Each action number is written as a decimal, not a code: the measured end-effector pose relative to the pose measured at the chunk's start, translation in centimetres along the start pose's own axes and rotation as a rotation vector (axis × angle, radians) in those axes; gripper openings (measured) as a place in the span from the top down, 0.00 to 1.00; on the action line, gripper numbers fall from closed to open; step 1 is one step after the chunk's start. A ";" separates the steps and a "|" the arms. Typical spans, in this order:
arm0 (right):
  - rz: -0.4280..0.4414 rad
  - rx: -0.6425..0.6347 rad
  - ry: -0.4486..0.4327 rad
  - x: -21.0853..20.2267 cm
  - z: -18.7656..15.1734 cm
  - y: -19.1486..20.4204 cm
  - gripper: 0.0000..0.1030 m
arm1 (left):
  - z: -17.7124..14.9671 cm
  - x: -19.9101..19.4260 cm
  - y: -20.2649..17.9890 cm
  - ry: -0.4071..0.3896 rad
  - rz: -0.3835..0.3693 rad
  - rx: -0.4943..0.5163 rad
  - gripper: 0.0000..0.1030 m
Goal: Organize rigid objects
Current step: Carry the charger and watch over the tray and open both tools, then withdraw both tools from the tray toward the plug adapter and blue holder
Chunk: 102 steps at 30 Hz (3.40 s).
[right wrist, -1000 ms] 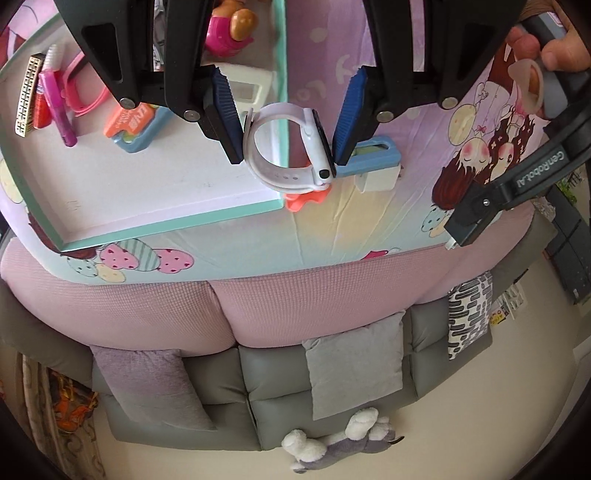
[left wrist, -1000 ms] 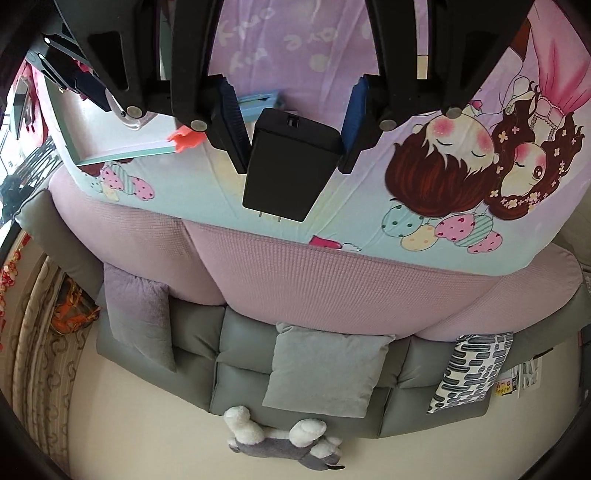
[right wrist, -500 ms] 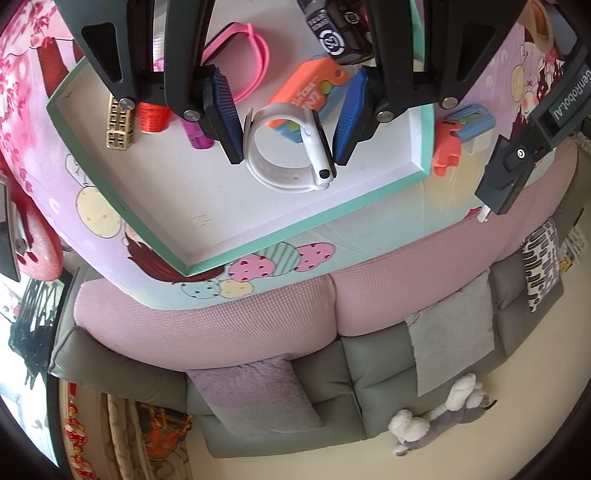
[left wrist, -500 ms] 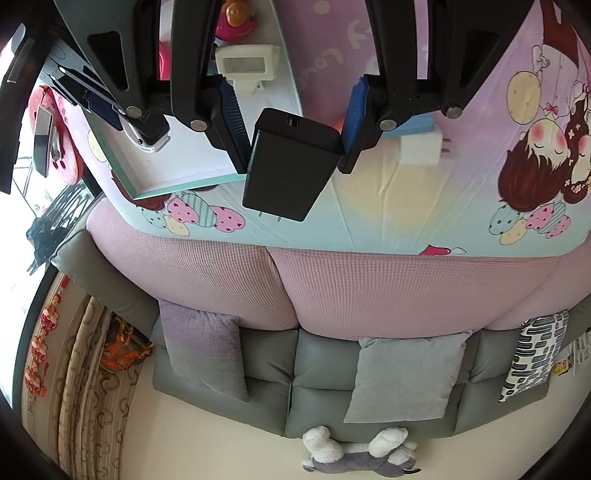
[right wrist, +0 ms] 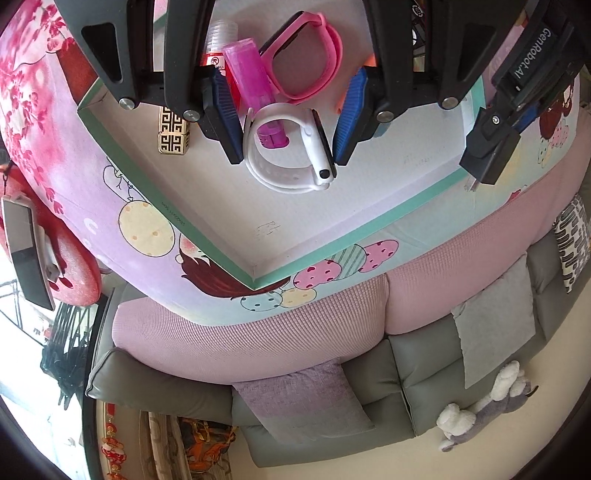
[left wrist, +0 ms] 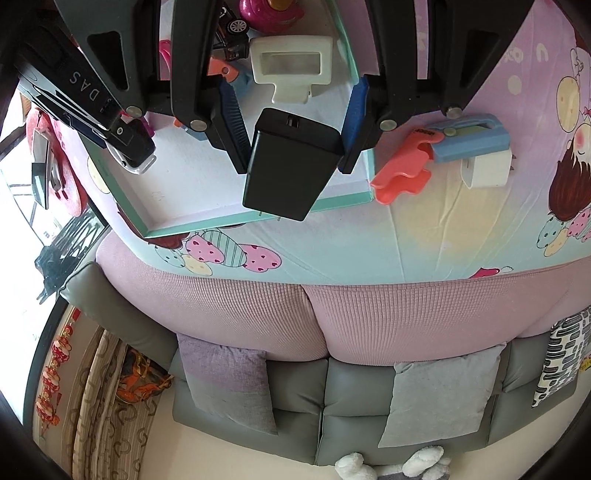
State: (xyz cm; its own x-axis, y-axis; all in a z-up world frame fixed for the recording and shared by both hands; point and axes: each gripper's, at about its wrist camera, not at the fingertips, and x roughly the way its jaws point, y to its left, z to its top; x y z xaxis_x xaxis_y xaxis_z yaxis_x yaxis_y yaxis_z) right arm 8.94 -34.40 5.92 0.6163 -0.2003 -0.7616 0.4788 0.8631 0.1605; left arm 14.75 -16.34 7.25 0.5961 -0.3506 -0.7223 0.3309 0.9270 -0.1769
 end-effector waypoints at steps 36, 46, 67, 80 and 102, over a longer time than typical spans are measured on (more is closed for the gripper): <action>0.040 -0.008 0.007 0.2 -0.1 0.9 0.00 | 0.4 -1.9 6.1 0.029 0.252 -0.195 0.14; 0.023 -0.096 -0.053 -0.5 -0.3 3.3 0.00 | -0.1 -2.5 8.2 0.041 0.301 -0.243 0.13; 0.139 -0.141 -0.035 0.2 -1.5 6.6 0.00 | -1.1 -7.3 13.0 -0.152 0.373 -0.318 0.00; 0.278 -0.280 -0.070 -0.8 -3.2 12.4 0.00 | -2.7 -9.3 17.7 -0.159 0.434 -0.387 0.00; 0.237 -0.319 -0.050 0.4 -4.3 14.1 0.00 | -3.4 -4.2 19.5 -0.011 0.395 -0.403 0.00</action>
State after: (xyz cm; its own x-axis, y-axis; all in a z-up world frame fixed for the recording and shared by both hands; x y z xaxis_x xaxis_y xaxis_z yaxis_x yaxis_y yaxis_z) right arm 13.27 -20.37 5.18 0.7201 0.0059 -0.6938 0.1063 0.9872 0.1187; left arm 16.21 3.68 4.53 0.6260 0.0336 -0.7791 -0.2232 0.9650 -0.1377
